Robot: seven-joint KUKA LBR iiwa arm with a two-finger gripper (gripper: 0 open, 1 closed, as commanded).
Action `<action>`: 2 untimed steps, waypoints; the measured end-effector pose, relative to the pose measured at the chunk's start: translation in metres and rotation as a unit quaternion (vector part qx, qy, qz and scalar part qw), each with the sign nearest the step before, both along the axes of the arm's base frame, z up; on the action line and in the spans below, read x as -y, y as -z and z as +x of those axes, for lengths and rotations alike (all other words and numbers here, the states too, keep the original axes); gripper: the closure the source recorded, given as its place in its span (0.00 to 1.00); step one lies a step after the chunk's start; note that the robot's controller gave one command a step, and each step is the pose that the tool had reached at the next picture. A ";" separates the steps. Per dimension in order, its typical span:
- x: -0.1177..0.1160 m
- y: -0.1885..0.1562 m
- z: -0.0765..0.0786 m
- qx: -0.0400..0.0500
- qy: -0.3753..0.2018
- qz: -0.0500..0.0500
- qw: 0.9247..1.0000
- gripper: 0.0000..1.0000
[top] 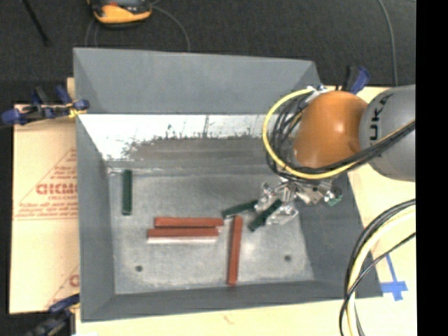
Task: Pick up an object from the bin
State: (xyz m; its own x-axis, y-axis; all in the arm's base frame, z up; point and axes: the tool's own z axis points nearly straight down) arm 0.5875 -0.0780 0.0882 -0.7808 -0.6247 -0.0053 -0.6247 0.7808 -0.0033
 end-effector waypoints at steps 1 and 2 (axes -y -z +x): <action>-0.003 -0.027 -0.005 -0.002 0.010 0.001 1.000 1.00; -0.015 -0.137 -0.011 -0.001 0.028 0.000 1.000 1.00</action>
Offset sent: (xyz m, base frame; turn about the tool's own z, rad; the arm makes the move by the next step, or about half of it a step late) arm -0.0116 0.0155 0.1360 0.0555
